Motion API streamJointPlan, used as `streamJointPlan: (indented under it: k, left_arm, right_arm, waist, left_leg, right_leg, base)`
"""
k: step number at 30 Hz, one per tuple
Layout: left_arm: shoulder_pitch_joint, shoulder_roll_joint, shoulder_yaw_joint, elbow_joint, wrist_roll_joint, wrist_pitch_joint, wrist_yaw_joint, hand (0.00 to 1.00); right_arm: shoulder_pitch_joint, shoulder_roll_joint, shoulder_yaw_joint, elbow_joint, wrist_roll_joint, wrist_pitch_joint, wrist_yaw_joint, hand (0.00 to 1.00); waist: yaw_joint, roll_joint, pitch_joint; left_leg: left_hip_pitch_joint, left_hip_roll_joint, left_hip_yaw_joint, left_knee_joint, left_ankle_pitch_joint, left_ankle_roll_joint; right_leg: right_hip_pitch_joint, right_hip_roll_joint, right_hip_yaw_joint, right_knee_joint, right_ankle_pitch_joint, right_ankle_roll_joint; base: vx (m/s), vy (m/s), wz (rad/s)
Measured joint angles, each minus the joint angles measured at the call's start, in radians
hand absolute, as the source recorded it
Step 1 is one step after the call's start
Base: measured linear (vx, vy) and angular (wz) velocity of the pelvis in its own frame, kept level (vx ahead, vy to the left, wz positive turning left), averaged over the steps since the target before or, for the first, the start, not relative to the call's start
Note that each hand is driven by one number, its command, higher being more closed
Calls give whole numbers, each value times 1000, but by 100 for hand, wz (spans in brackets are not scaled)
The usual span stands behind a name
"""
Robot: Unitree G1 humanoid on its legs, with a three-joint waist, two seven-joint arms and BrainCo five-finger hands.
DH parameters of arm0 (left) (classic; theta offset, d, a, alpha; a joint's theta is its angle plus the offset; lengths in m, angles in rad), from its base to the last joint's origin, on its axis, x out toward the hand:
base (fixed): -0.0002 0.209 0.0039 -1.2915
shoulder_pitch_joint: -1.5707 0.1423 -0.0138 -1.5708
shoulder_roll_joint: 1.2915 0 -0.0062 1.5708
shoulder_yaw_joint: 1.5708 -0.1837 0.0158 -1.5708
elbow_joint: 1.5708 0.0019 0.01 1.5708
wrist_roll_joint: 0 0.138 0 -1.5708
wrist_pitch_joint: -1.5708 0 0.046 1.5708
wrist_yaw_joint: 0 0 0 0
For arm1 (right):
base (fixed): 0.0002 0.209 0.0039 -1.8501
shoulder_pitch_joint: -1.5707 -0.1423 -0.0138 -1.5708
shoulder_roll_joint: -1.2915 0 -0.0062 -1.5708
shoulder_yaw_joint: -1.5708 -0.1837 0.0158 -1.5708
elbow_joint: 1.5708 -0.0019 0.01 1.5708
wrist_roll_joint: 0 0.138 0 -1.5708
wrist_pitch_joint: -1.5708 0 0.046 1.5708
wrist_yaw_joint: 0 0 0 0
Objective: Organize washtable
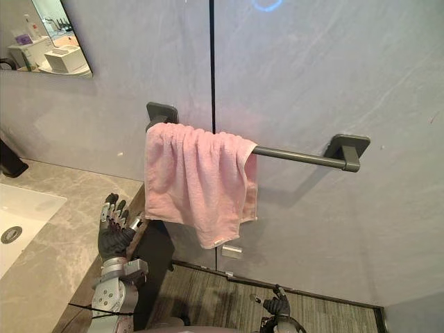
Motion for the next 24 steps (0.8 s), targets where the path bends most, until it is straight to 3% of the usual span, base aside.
streamJointPlan:
  k: [7,17,18,24]
  left_arm:
    - [-42,46,-34,9,0,0,-12,0]
    - [-157,119,-29,269,3,32,-36,0]
    - [-160,121,-29,283,3,34,-40,100]
    - [-194,158,-36,408,8,46,-72,100]
  right_arm:
    - [-3,-2,0,0,-4,2,2,0]
    - [-12,-14,-3,10,-13,8,6,0]
    - [-12,-16,-3,10,-13,8,8,0]
    - [-31,-29,1,10,-14,8,26,0]
  waist:
    - [-2,5,-24]
    - [-33,20,-51]
    - [-35,20,-50]
    - [-54,19,-49]
  left_leg:
    - [4,3,28,-13,-1,-1]
    - [42,15,53,-115,44,-7]
    - [42,16,53,-119,45,-8]
    - [53,17,55,-139,46,-7]
  right_leg:
    - [-17,11,31,-3,5,-5]
    - [-18,41,57,-70,48,-16]
    - [-18,43,60,-74,50,-17]
    - [-21,60,106,-107,77,-28]
  base:
    - [-5,-15,-12]
    - [5,-21,-9]
    - [16,-23,-11]
    - [23,-2,-12]
